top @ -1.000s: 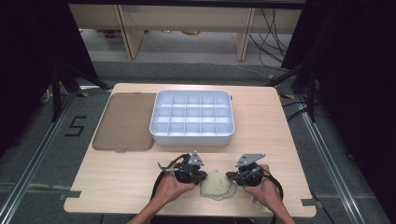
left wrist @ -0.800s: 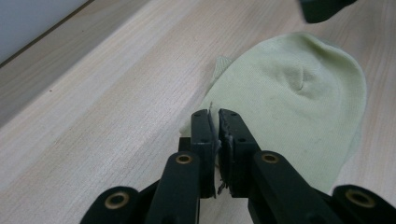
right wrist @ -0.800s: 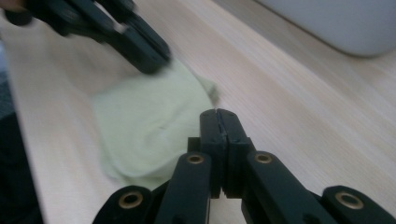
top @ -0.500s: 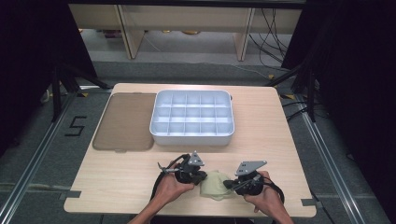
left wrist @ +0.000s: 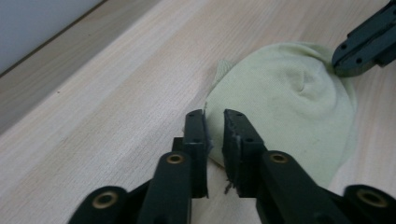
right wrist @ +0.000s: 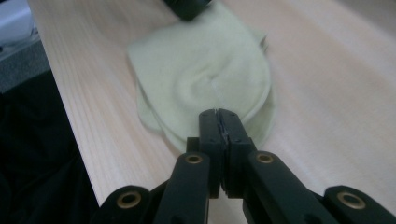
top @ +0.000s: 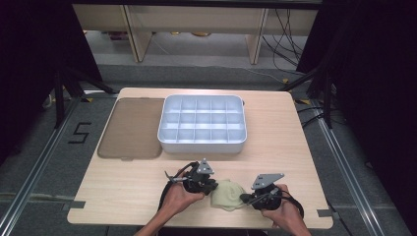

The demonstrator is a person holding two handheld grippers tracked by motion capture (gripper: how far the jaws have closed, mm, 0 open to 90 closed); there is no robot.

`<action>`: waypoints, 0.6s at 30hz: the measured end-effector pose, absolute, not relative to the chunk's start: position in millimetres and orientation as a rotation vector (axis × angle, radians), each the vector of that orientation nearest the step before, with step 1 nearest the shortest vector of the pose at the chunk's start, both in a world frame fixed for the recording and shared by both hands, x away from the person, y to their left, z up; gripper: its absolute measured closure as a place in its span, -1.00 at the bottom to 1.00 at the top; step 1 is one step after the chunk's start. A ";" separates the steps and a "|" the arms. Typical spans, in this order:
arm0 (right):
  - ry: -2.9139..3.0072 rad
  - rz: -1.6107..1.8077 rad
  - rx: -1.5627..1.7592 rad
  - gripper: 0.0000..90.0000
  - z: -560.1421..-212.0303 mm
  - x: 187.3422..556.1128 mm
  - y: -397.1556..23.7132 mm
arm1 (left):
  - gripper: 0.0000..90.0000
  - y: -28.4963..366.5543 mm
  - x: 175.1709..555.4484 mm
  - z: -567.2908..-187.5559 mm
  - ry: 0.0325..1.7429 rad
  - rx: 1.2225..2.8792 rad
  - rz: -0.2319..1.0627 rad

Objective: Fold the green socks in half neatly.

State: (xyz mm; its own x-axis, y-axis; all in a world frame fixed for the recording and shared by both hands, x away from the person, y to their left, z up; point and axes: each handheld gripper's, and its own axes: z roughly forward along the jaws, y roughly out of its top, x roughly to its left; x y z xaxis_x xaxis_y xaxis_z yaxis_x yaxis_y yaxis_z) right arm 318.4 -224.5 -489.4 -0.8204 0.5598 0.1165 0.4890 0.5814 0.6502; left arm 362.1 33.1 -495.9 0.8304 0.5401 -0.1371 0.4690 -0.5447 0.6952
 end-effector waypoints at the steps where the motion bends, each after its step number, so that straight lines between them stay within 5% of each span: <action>1: 2.675 1.087 0.886 0.99 -483.0 317.8 -226.1 | 0.58 39.0 360.3 -491.7 0.760 2.215 0.086; 6: 2.666 1.091 0.875 0.98 -479.1 317.4 -228.3 | 0.32 49.5 353.3 -491.9 0.851 2.142 0.004; 18: 2.666 1.098 0.880 0.95 -479.8 316.8 -230.1 | 0.11 48.7 335.7 -500.4 0.964 2.086 -0.125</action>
State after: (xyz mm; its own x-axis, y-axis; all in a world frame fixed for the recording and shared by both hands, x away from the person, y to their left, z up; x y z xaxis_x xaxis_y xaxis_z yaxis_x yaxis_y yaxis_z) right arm 316.8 -230.1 -479.8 -0.8221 0.5605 0.0995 0.4680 0.5659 0.6788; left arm 335.7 48.7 -500.4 0.7023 0.5929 -0.3940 0.6736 -0.3745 0.6372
